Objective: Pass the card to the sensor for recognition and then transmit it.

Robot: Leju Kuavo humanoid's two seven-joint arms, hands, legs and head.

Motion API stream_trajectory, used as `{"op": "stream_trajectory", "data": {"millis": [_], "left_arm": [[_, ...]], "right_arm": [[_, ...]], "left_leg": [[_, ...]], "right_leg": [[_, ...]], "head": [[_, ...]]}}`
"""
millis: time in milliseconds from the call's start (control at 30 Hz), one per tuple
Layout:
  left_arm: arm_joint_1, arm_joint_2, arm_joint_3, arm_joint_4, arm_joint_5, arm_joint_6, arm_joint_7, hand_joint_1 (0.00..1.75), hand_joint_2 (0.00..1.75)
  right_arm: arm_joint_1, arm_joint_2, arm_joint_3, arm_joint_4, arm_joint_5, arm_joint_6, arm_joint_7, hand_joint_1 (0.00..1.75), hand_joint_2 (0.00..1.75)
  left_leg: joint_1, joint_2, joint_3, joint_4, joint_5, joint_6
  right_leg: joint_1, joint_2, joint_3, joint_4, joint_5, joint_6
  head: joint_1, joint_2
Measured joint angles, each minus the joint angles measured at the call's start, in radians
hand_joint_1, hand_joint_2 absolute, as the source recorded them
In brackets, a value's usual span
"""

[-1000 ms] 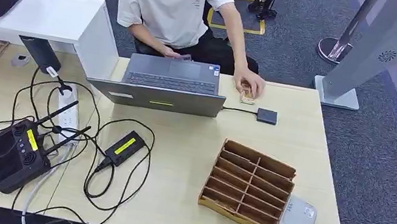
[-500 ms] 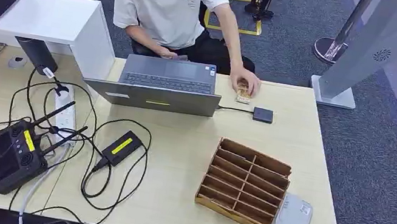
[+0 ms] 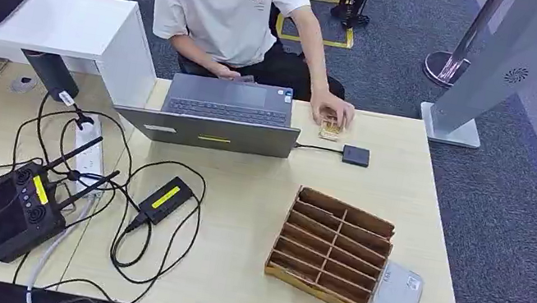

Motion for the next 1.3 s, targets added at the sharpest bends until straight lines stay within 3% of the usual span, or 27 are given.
{"op": "stream_trajectory", "data": {"millis": [167,200,433,900,967,1033,1067,1100,1200,1300], "left_arm": [[0.000,0.001,0.000,0.000,-0.002,-0.001,0.002,0.00,1.75],[-0.001,0.002,0.000,0.000,-0.007,0.000,0.010,0.00,1.75],[-0.003,0.002,0.000,0.000,-0.017,0.005,0.019,0.00,1.75],[-0.006,-0.002,0.000,0.000,-0.055,0.028,0.039,0.00,1.75],[-0.006,-0.002,-0.007,0.000,-0.114,0.069,0.063,0.00,1.75],[-0.005,-0.005,-0.026,0.000,-0.158,0.185,0.098,0.00,1.75],[-0.004,-0.012,-0.027,0.000,-0.158,0.281,0.115,0.00,1.75],[-0.003,-0.020,-0.027,0.000,-0.160,0.382,0.122,0.00,0.00],[0.004,-0.047,-0.023,-0.020,-0.228,0.595,0.139,0.00,0.00],[0.016,-0.089,0.053,-0.113,-0.446,0.641,0.140,0.00,0.00]], "right_arm": [[-0.002,0.015,0.000,0.000,0.002,0.000,0.000,0.00,1.75],[-0.009,0.050,-0.001,0.000,0.002,-0.010,-0.001,0.00,1.75],[-0.022,0.105,-0.008,0.000,0.008,-0.029,-0.004,0.00,1.75],[-0.029,0.142,-0.024,0.000,0.020,-0.013,-0.002,0.00,1.75],[-0.029,0.147,-0.024,0.000,0.031,-0.037,0.000,0.00,1.75],[-0.028,0.157,-0.023,-0.002,0.059,-0.129,0.009,0.00,1.75],[-0.028,0.162,-0.023,-0.002,0.080,-0.220,0.019,0.00,1.75],[-0.028,0.168,-0.020,-0.002,0.101,-0.321,0.032,0.00,1.75],[-0.028,0.177,-0.009,-0.002,0.155,-0.580,0.065,0.00,1.75],[-0.028,0.177,0.000,-0.002,0.179,-0.705,0.086,0.00,1.75]], "left_leg": [[0.000,0.000,0.000,0.000,0.000,0.000],[0.000,0.000,0.000,0.000,0.000,0.000],[0.000,0.000,0.000,0.000,0.000,0.000],[0.000,0.000,0.000,0.000,0.000,0.000],[0.000,0.000,0.000,0.000,0.000,0.000],[0.000,0.000,0.000,0.000,0.000,0.000],[0.000,0.001,0.000,0.000,0.000,0.000],[0.000,0.001,0.000,0.000,0.000,0.000],[0.000,0.001,0.000,0.000,0.000,0.000],[0.000,0.001,0.000,0.000,0.000,0.000]], "right_leg": [[0.000,0.000,0.000,0.000,0.000,0.000],[0.000,0.000,0.000,0.000,0.000,0.000],[0.000,0.000,0.000,0.000,0.000,0.000],[0.000,0.000,0.000,0.000,0.000,0.000],[0.000,0.000,0.000,0.000,0.000,0.000],[0.000,0.000,0.000,0.000,0.000,0.000],[0.000,0.000,0.000,0.000,0.000,0.000],[0.000,0.000,0.000,0.000,0.000,0.000],[0.000,0.000,0.000,0.000,0.000,0.000],[0.000,0.000,0.000,0.000,0.000,0.000]], "head": [[0.000,0.000],[0.000,0.000],[0.000,0.000],[0.000,0.000],[0.000,0.000],[0.000,0.000],[0.000,0.000],[0.000,0.000],[0.000,0.000],[0.001,0.000]]}}
